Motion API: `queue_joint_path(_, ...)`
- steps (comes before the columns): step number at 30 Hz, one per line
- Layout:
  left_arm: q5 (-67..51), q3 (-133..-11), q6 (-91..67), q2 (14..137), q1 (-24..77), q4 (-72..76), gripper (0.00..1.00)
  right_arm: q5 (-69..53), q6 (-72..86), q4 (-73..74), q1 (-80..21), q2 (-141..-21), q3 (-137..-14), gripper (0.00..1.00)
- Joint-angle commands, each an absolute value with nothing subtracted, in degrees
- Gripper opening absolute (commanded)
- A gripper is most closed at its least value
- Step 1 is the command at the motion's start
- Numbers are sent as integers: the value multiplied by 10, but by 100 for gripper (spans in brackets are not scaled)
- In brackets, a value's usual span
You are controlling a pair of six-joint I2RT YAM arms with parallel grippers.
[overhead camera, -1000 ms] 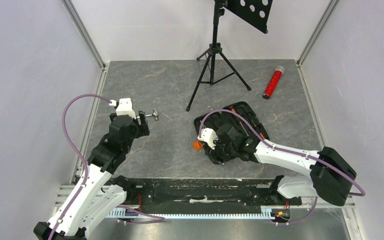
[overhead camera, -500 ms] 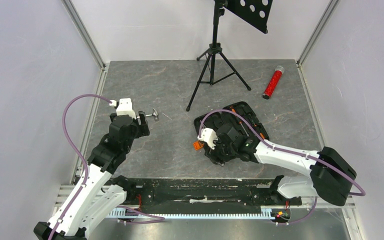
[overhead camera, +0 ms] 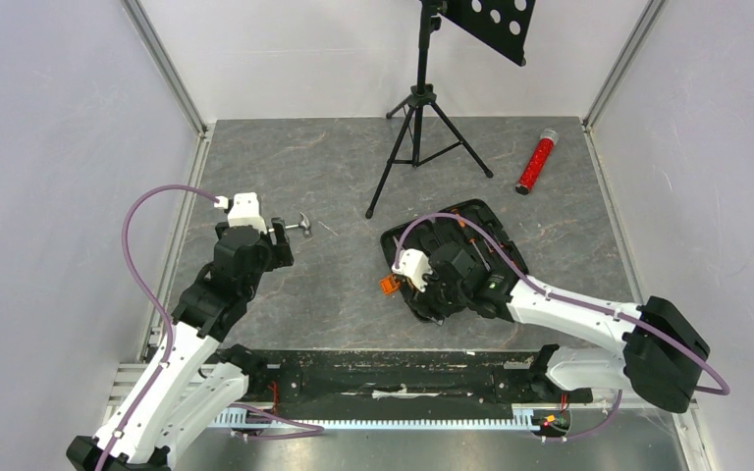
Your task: Pack the tool kit
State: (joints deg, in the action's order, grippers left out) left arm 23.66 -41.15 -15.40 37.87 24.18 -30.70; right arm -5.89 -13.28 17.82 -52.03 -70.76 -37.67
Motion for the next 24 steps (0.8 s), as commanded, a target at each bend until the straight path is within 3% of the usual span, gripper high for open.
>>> queue_joint_path(1, 236, -410, -128, 373, 239, -280, 82, -48, -124, 175, -524, -683, -403, 58)
queue_joint_path(5, 236, -410, -128, 371, 239, -280, 81, -52, -120, 179, -524, -695, -399, 51)
queue_joint_path(24, 224, -410, -127, 375, 239, -280, 81, -41, -121, 166, -529, -760, -388, 48)
